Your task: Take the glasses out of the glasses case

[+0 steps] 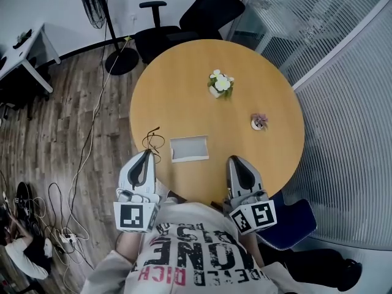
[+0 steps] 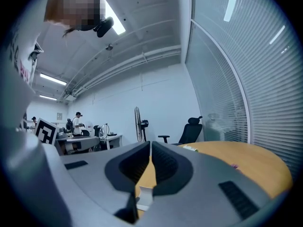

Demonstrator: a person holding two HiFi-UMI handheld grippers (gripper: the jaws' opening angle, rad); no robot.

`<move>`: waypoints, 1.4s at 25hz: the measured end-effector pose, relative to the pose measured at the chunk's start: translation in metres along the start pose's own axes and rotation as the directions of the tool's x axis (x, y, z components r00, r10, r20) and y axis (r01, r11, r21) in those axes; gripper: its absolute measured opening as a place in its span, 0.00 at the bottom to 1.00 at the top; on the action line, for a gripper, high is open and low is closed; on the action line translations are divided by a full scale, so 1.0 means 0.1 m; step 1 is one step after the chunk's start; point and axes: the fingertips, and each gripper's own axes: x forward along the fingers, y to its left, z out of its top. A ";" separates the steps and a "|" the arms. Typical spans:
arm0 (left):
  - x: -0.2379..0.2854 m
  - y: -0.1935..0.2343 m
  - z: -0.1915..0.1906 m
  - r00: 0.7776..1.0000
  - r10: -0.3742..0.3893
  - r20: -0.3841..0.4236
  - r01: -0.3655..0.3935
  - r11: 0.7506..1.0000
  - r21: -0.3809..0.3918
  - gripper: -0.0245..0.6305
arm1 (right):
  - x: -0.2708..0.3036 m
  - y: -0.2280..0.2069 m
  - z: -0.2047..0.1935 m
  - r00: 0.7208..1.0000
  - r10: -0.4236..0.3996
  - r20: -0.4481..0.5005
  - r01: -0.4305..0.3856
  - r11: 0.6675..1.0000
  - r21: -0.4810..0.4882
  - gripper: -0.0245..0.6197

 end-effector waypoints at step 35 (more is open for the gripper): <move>0.12 -0.15 -0.04 0.996 -0.085 -0.015 0.085 0.996 -0.001 0.06 | -0.04 -0.08 -0.06 0.999 -0.034 -0.006 0.034 0.999 0.000 0.07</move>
